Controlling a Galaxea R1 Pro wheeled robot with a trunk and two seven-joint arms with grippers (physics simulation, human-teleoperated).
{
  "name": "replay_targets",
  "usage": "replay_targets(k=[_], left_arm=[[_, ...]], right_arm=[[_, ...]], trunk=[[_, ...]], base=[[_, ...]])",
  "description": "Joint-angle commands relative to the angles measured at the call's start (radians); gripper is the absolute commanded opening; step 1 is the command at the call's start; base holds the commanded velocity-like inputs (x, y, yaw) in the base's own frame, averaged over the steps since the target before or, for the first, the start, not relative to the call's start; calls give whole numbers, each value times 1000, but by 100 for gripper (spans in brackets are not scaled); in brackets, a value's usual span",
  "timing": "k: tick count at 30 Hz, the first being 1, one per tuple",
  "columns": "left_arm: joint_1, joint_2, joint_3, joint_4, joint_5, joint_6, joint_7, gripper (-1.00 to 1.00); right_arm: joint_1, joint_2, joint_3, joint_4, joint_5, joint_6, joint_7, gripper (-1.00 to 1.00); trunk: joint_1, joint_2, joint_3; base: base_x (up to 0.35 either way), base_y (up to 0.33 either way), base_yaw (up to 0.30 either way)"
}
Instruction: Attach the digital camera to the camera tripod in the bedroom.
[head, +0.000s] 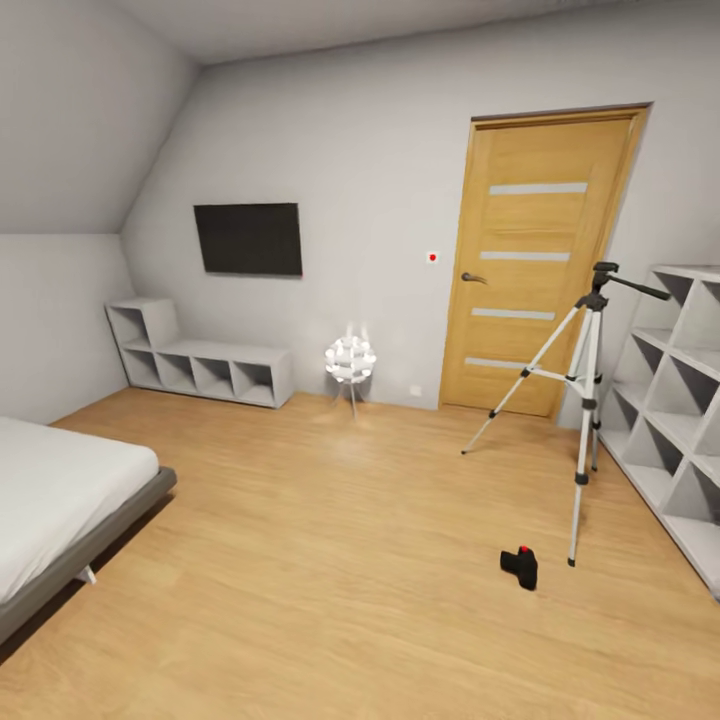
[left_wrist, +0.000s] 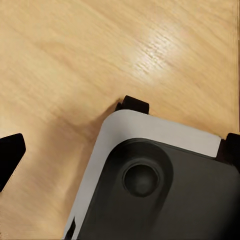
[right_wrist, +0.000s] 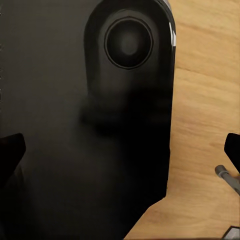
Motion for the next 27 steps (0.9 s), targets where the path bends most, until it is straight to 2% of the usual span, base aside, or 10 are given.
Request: replay_targets(k=[1, 16, 27], left_arm=[[0, 0, -1, 1, 6, -27, 1, 100], [0, 0, -4, 10, 6, -42, 1, 100], [0, 0, -4, 11, 6, -40, 0, 100]], right_arm=[[0, 1, 0, 0, -1, -1, 0, 100], [0, -1, -2, 0, -1, -2, -1, 100], [0, -2, -23, 0, -1, -23, -1, 100]], trunk=[[0, 0, -1], [0, 0, -1], [0, 0, -1]], base=[[0, 0, -296], [0, 0, -296], [0, 0, -296]])
